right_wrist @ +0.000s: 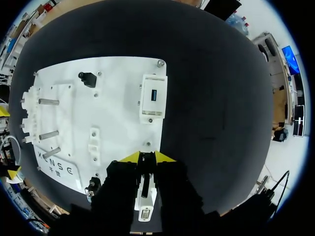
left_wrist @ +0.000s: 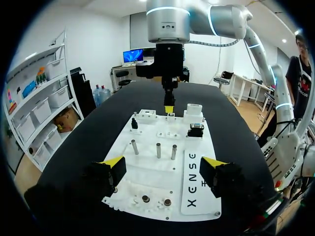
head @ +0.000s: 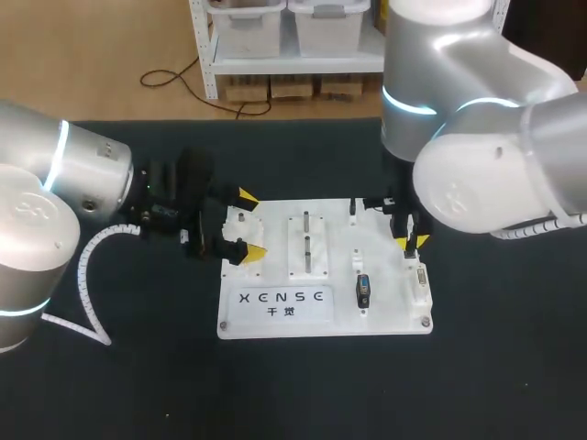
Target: Insert the Ethernet cable into its matching sockets.
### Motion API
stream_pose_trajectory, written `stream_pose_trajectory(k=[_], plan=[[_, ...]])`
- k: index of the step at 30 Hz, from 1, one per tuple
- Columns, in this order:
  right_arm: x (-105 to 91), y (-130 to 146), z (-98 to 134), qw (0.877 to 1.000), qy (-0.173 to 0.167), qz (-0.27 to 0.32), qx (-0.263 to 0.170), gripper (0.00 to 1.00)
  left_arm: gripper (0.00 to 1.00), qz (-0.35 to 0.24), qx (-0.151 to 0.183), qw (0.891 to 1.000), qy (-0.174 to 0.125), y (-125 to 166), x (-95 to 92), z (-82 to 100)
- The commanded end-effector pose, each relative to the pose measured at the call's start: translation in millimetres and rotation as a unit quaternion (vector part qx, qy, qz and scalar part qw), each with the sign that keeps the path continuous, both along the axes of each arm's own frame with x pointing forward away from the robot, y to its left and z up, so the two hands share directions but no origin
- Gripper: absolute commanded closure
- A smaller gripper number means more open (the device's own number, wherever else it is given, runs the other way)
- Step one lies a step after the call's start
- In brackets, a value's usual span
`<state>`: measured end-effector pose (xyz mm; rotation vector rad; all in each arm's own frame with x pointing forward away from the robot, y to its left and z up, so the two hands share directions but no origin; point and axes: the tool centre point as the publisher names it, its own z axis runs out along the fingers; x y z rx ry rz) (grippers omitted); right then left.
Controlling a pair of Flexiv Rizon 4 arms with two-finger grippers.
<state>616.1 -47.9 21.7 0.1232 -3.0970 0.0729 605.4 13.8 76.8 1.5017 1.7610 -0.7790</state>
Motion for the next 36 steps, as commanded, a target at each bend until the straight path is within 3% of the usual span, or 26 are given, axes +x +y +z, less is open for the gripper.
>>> stream_pose_trajectory(k=[1, 12, 27, 28, 29, 30, 36], plan=[[0.9, 1, -7, 1.0, 0.003, 0.0, -0.001, 1.0, 0.0, -0.001, -0.003, 1.0, -0.001, 1, 0.2, -1.4], [5.8, -4, -21, 1.0, 0.007, -0.004, -0.009, 1.0, 0.0, -0.001, -0.003, 1.0, -0.001, 1, 0.2, -1.4], [5.7, -5, -9, 1.0, -0.008, -0.005, -0.013, 1.0, 0.0, -0.001, -0.003, 1.0, -0.001, 1, 0.2, -1.4], [5.1, -5, -7, 1.0, -0.009, -0.004, -0.007, 0.68, 0.0, -0.001, -0.003, 1.0, -0.001, 1, 0.2, -1.4], [4.8, -4, -4, 1.0, -0.012, 0.0, -0.004, 0.19, 0.0, -0.001, -0.003, 1.0, -0.001, 1, 0.2, -1.4], [4.5, -4, -1, 1.0, -0.015, 0.002, -0.002, 0.0, 0.0, -0.001, -0.003, 1.0, -0.001, 1, 0.2, -1.4], [4.3, -4, 2, 1.0, -0.019, -0.001, 0.007, 0.0, 0.0, -0.001, -0.003, 1.0, -0.001, 1, 0.2, -1.4]])
